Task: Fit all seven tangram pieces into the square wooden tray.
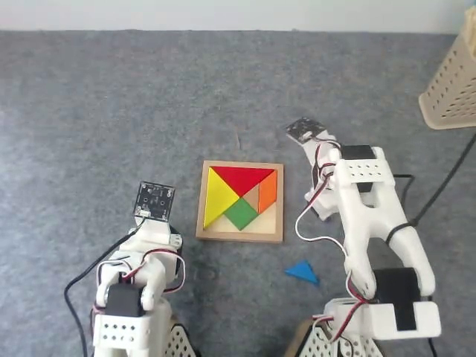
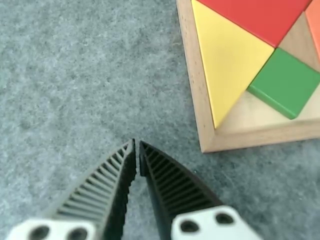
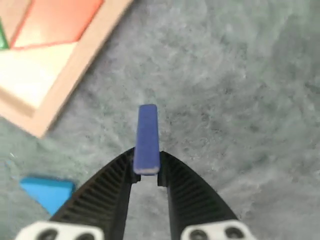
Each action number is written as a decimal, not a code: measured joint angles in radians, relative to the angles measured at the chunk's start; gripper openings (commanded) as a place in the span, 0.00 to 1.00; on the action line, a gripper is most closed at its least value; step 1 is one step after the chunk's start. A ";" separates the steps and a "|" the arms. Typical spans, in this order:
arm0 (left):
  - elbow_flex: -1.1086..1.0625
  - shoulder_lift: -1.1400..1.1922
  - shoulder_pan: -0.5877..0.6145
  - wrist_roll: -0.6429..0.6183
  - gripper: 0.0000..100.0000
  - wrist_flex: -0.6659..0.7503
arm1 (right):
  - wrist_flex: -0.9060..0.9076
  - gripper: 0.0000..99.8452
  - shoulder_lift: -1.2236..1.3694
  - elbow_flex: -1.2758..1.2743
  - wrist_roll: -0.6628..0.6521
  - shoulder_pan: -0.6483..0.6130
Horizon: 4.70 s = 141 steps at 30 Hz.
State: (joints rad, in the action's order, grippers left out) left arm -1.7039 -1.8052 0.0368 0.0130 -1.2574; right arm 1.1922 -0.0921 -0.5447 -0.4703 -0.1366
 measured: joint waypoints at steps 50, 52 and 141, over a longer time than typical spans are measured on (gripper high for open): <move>0.000 0.000 0.000 0.000 0.01 0.000 | -0.094 0.24 0.002 0.026 0.674 0.005; 0.000 0.000 0.000 0.000 0.01 0.000 | -0.083 0.24 0.002 0.026 0.671 0.012; 0.000 0.000 0.000 0.000 0.01 0.000 | -0.180 0.01 0.209 0.021 0.121 0.222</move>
State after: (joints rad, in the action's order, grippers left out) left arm -1.7039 -1.8052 0.0368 0.0130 -1.2574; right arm 1.0127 0.1166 -0.5232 -0.3491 0.0859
